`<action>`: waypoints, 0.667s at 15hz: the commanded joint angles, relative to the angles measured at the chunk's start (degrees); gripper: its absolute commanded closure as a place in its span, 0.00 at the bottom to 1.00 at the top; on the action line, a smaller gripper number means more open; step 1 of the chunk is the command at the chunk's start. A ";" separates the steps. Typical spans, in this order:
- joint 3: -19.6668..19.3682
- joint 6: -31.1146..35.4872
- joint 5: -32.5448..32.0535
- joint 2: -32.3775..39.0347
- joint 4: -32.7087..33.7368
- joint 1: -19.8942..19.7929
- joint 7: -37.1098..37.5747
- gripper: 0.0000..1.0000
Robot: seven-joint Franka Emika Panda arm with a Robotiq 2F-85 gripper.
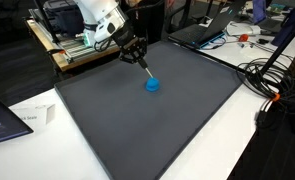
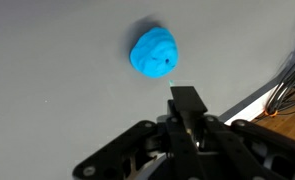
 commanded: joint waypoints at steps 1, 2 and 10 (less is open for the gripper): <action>0.06 2.90 -4.07 -4.40 -4.05 3.17 9.09 0.97; 0.18 3.64 -5.60 -4.95 -4.61 3.94 11.78 0.97; 0.47 11.43 -33.11 -8.46 -9.16 8.35 43.38 0.97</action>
